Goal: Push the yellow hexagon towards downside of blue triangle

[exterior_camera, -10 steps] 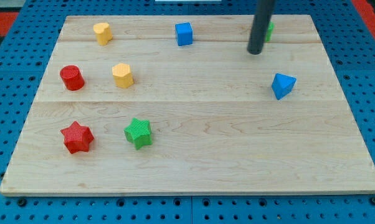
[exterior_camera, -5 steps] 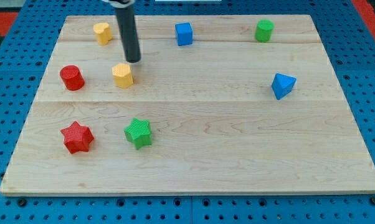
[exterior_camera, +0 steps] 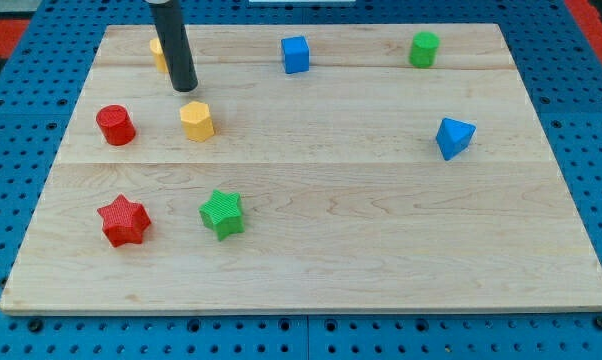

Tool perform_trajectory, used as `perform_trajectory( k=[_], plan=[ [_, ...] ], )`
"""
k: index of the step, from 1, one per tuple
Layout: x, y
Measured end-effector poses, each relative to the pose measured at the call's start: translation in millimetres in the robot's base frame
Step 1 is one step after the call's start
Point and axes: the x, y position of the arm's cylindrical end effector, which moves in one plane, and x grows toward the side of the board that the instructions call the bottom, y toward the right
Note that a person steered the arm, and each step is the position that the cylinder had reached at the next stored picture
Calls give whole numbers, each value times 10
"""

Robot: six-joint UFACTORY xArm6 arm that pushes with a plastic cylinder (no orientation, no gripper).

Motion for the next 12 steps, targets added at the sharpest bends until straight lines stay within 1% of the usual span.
perform_trajectory(
  k=[2,3,4,5,6,8,9,10,11,12],
  plan=[
    [-1,-708],
    [293,-603],
    [633,-189],
    [636,195],
    [636,451],
    [613,1228],
    [782,1708],
    [1267,2065],
    [1385,2470],
    [1262,2807]
  ],
)
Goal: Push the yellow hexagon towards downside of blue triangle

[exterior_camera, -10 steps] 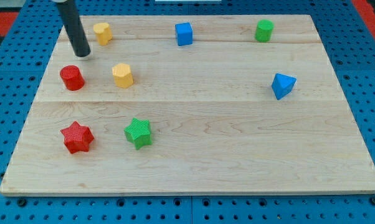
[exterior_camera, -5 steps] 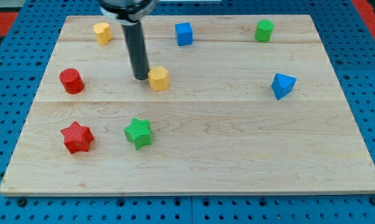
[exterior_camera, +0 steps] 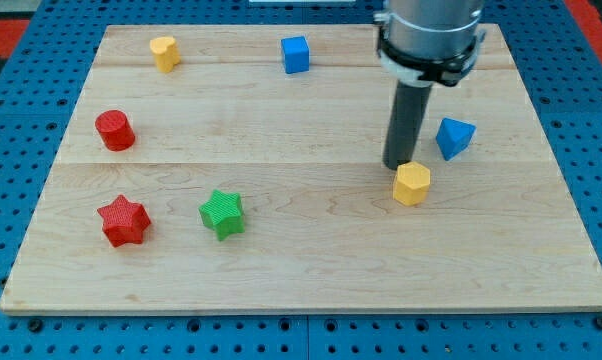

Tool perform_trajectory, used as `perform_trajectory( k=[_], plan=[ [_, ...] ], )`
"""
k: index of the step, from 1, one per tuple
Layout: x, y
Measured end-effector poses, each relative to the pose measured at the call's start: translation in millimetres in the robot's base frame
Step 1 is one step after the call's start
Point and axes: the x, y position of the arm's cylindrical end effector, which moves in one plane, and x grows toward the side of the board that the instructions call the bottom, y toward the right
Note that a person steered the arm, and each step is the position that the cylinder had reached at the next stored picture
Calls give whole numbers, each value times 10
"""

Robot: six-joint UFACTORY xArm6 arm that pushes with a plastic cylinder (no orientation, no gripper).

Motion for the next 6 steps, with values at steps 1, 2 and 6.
perform_trajectory(
  k=[1,2,6],
  plan=[
    [379,268],
    [484,8],
    [766,26]
  ],
)
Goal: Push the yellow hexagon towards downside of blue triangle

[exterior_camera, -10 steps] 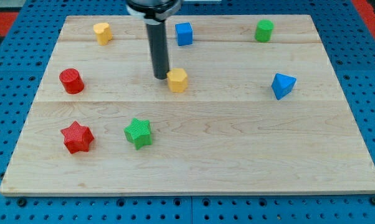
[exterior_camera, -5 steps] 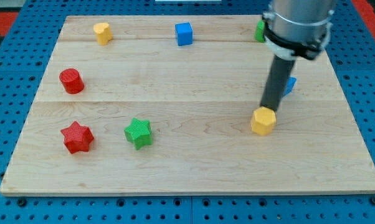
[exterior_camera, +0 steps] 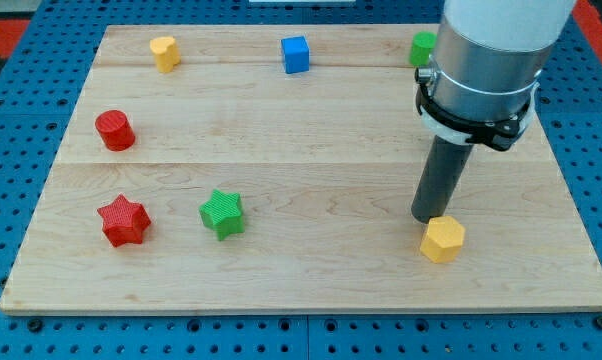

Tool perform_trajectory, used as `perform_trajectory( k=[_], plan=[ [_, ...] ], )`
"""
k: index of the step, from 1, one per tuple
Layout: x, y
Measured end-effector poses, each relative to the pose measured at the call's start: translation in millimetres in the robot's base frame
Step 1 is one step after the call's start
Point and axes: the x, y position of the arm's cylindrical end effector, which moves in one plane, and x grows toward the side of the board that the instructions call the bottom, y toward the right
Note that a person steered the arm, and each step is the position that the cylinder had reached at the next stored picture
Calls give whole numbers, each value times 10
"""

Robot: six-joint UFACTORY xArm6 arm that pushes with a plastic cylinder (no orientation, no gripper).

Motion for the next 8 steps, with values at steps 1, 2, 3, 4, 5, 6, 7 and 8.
perform_trajectory(
  k=[1,2,3,4,5,6,7,8],
  plan=[
    [46,-432],
    [250,-321],
    [277,-40],
    [277,-347],
    [344,-1044],
    [406,-1778],
    [391,-2586],
    [169,-2972]
  ],
)
